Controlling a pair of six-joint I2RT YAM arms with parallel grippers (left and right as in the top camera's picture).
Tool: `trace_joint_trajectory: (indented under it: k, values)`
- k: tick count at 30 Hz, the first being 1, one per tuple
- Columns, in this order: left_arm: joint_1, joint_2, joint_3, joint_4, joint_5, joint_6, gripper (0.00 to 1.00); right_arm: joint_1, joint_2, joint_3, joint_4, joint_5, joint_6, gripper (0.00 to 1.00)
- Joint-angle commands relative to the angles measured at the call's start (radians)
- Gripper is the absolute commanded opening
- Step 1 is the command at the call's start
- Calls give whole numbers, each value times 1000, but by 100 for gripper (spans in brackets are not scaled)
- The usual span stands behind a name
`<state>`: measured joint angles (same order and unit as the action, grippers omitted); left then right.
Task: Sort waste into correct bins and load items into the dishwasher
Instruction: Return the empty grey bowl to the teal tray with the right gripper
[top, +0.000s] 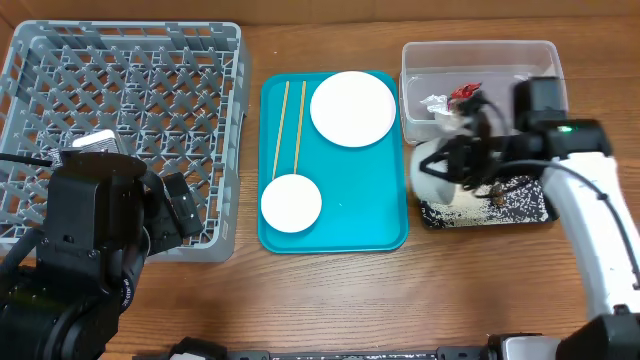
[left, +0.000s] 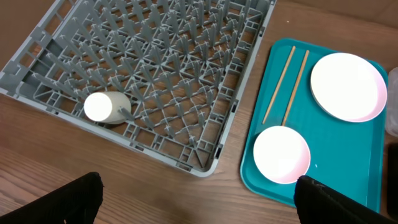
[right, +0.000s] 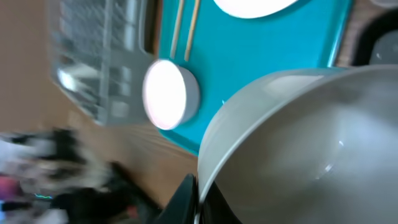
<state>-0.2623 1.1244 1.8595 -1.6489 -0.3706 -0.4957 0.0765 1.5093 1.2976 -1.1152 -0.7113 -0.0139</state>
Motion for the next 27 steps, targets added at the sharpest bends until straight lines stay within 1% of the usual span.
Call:
trace_joint_trajectory:
  k: [1,4,6,10,15,19,23,24,25,26,27]
  values:
    - [-7,2,1,3,5,-14,100,174,-9,18,23,330,103,4]
    - [-7,2,1,3,5,-14,100,338,3,17,74,470,145,4]
    - [-7,2,1,3,5,-14,100,433,14,16,118,567,199,4]
    - [-7,2,1,3,5,-14,100,569,63,15,186,734,256,4]
    - [-7,2,1,3,5,-14,100,636,161,4,231,770,280,4]
    - [-7,2,1,3,5,-14,100,637,240,4,229,770,281,4]
    - [-7,2,1,3,5,-14,100,637,253,5,230,757,281,4]
    - [-7,2,1,3,5,-14,100,637,249,8,230,755,280,8]
    - [-7,2,1,3,5,-14,100,637,247,10,229,755,280,19]
    - [-7,2,1,3,5,-14,100,637,243,12,225,754,281,34]
    - [-7,2,1,3,5,-14,100,637,239,14,222,751,281,43]
